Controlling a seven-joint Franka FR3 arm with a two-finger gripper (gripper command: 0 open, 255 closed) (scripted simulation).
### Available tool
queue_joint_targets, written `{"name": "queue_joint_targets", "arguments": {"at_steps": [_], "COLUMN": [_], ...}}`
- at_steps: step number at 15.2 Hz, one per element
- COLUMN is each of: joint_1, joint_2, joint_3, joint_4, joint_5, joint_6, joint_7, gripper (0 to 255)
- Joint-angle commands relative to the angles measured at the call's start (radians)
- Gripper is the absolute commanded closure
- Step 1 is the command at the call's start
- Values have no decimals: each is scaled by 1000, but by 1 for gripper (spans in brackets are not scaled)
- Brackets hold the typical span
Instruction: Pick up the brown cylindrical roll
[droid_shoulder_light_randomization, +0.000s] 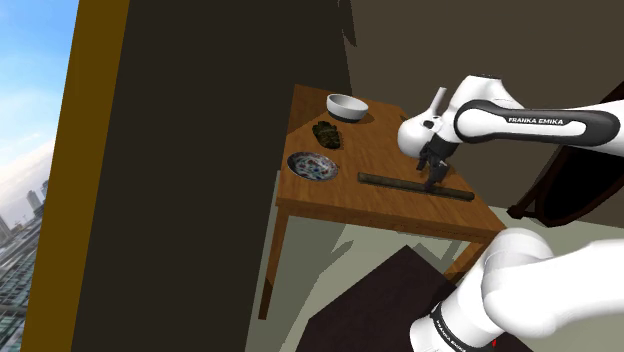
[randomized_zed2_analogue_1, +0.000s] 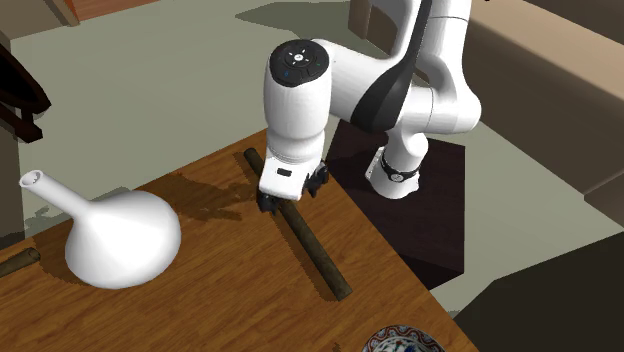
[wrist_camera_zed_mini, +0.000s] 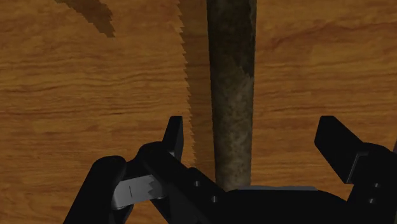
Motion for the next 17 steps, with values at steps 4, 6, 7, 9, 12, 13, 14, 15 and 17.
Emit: {"name": "queue_joint_targets", "arguments": {"at_steps": [4,6,7,9,12,13,14,15,17], "joint_1": [23,25,27,27,29,29,28,28,28], "joint_2": [46,61,68,73,74,74,74,74,74], "joint_3": [-68,-84,-92,-97,-97,-97,-97,-97,-97], "joint_4": [-30,-47,-55,-59,-59,-59,-59,-59,-59], "joint_5": [-28,-36,-40,-43,-42,-42,-42,-42,-42], "joint_6": [94,126,142,151,152,152,152,152,152], "joint_7": [-51,-49,-48,-47,-46,-46,-46,-46,-46], "gripper": [0,0,0,0,255,255,255,255,255]}}
